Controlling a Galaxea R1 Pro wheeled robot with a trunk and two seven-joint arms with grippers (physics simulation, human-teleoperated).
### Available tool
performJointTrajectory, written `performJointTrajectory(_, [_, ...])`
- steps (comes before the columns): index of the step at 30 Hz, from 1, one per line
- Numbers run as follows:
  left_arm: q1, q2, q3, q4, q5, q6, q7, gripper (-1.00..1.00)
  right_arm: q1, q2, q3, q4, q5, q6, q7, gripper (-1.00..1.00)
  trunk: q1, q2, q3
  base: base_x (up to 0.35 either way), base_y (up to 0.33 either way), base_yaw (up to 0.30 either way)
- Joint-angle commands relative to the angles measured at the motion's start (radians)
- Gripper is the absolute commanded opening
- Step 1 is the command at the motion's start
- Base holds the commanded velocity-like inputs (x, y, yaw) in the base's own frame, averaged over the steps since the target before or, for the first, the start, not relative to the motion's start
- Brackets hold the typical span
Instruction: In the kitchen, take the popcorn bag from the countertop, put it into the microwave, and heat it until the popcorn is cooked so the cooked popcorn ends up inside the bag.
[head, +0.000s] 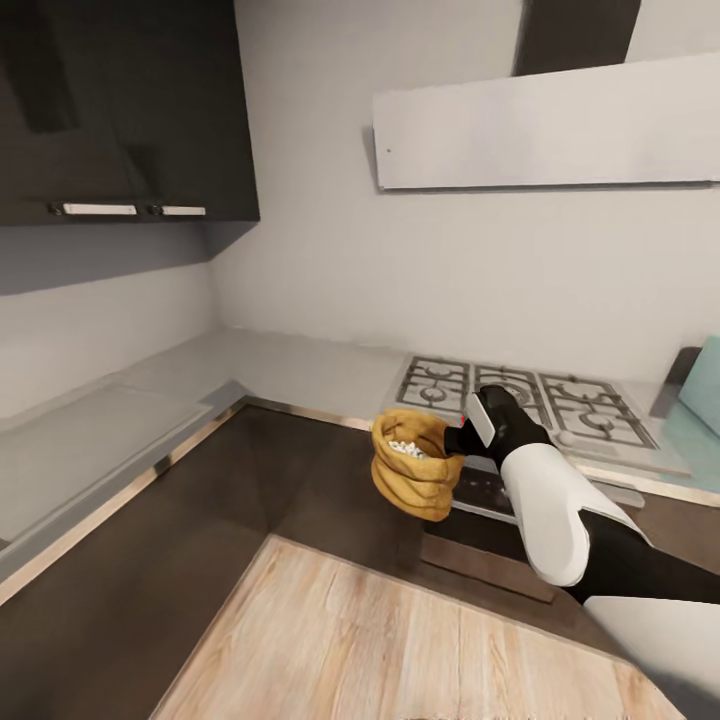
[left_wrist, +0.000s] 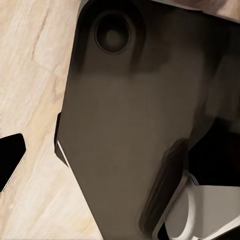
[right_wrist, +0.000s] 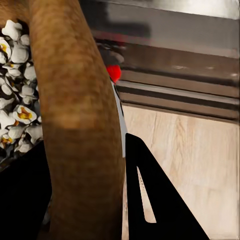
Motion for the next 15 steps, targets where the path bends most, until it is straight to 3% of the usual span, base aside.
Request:
performJointTrajectory(1, [0.000, 0.000, 0.002, -0.001, 0.004, -0.002, 0.000, 1.00, -0.001, 0.001, -0.009, -0.001, 0.008, 0.003, 0.003, -1.00, 0.000, -0.001, -0.001, 0.000, 0.000, -0.285])
performJointTrajectory(7, [0.000, 0.005, 0.001, -0.001, 0.009, -0.002, 0.001, 1.00, -0.001, -0.001, -0.009, -0.001, 0.008, 0.003, 0.003, -1.00, 0.000, -0.001, -0.001, 0.000, 0.000, -0.285])
performJointTrajectory(9, [0.000, 0.008, 0.001, -0.001, 0.042, -0.002, 0.001, 1.00, -0.001, -0.001, -0.009, -0.001, 0.008, 0.004, 0.003, -1.00, 0.000, -0.001, -0.001, 0.000, 0.000, -0.285])
performJointTrajectory(11, [0.000, 0.011, -0.001, -0.001, 0.114, -0.002, 0.001, 1.00, -0.001, -0.002, -0.009, -0.001, 0.008, 0.004, 0.003, -1.00, 0.000, -0.001, -0.001, 0.000, 0.000, -0.285])
performJointTrajectory(15, [0.000, 0.012, -0.003, -0.001, 0.138, -0.002, 0.001, 1.00, -0.001, -0.009, -0.009, -0.001, 0.008, 0.004, 0.003, -1.00, 0.000, -0.001, -0.001, 0.000, 0.000, -0.285])
